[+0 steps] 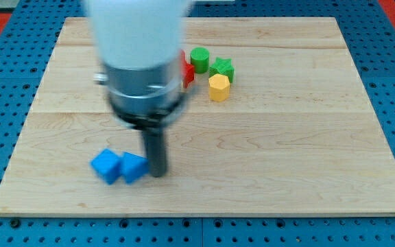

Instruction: Push blue cube into group of blocks

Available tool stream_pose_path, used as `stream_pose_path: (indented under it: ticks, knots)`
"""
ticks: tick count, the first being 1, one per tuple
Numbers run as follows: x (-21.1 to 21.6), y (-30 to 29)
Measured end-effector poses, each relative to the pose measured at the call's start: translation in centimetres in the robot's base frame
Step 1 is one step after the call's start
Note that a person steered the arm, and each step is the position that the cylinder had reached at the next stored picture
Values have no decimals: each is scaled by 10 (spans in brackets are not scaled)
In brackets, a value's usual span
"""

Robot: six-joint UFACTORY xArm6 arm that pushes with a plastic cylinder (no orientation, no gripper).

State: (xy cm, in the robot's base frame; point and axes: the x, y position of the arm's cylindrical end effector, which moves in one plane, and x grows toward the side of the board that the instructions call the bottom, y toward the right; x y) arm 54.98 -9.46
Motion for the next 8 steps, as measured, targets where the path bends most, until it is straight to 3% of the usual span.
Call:
stream_pose_path:
  ticks: [1,2,3,5,6,8]
  knots:
    - [16,18]
    - [35,-13]
    - [18,-108]
    - [-55,-110]
    - [-35,-125]
    - [-45,-210]
